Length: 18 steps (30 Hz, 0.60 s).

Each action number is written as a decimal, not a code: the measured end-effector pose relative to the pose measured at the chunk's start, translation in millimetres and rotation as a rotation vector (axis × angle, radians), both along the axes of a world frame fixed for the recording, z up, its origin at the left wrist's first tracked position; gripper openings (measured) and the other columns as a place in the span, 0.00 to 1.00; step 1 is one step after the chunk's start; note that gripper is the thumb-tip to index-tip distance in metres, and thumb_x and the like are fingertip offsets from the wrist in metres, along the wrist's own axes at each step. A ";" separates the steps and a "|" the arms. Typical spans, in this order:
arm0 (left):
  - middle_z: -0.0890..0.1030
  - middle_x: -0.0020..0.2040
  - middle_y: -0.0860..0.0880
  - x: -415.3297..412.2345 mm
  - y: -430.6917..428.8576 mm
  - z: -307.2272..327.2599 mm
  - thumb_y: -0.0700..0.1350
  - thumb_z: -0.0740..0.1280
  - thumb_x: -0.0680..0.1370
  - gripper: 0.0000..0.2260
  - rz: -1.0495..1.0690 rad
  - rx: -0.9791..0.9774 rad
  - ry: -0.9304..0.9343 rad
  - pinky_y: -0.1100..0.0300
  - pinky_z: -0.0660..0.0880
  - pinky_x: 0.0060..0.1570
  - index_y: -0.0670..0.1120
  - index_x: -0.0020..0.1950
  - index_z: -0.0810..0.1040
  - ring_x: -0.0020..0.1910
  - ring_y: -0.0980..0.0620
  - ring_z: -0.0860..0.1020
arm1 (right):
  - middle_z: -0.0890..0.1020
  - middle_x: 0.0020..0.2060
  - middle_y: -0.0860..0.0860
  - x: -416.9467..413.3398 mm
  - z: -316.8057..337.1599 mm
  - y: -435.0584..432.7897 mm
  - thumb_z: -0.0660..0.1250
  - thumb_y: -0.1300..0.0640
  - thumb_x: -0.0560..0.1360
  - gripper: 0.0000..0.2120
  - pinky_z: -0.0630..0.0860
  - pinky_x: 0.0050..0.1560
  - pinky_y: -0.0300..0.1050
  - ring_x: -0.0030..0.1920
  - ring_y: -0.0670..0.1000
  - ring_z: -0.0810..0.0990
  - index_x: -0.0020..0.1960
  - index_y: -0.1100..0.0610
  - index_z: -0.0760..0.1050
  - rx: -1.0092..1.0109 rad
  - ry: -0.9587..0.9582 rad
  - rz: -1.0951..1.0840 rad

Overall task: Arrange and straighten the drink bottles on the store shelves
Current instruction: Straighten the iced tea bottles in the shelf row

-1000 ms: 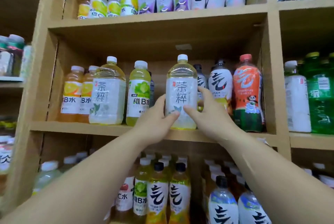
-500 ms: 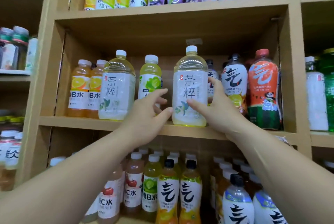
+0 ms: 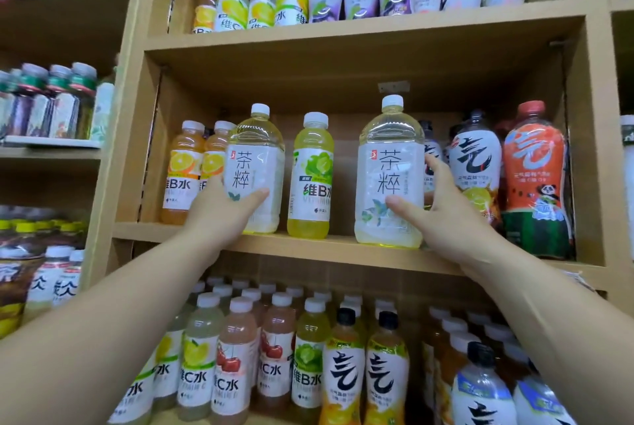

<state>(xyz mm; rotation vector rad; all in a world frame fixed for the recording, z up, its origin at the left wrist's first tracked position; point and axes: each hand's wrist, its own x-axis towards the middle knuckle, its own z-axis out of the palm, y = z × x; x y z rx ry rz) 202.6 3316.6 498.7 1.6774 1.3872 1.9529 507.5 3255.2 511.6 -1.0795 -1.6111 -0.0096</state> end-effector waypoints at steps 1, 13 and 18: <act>0.81 0.59 0.53 0.9 1.1 3.4 0.60 0.73 0.76 0.26 -0.012 0.007 -0.039 0.50 0.77 0.57 0.50 0.69 0.72 0.57 0.50 0.79 | 0.76 0.62 0.41 -0.1 0.5 0.1 0.73 0.44 0.76 0.41 0.77 0.51 0.43 0.53 0.43 0.79 0.80 0.39 0.51 0.001 -0.004 0.002; 0.78 0.53 0.51 -0.3 3.1 15.6 0.60 0.73 0.75 0.29 -0.182 -0.056 -0.187 0.58 0.74 0.40 0.49 0.67 0.64 0.49 0.54 0.80 | 0.78 0.63 0.44 2.2 0.2 2.4 0.73 0.44 0.76 0.41 0.79 0.50 0.46 0.53 0.44 0.81 0.80 0.39 0.51 0.005 0.004 0.018; 0.83 0.58 0.50 -1.5 -3.1 17.7 0.56 0.76 0.74 0.32 -0.244 -0.024 -0.191 0.53 0.81 0.45 0.51 0.73 0.68 0.49 0.50 0.85 | 0.79 0.61 0.44 4.6 0.5 5.1 0.73 0.45 0.76 0.41 0.78 0.47 0.43 0.52 0.42 0.80 0.80 0.39 0.51 0.003 0.013 0.045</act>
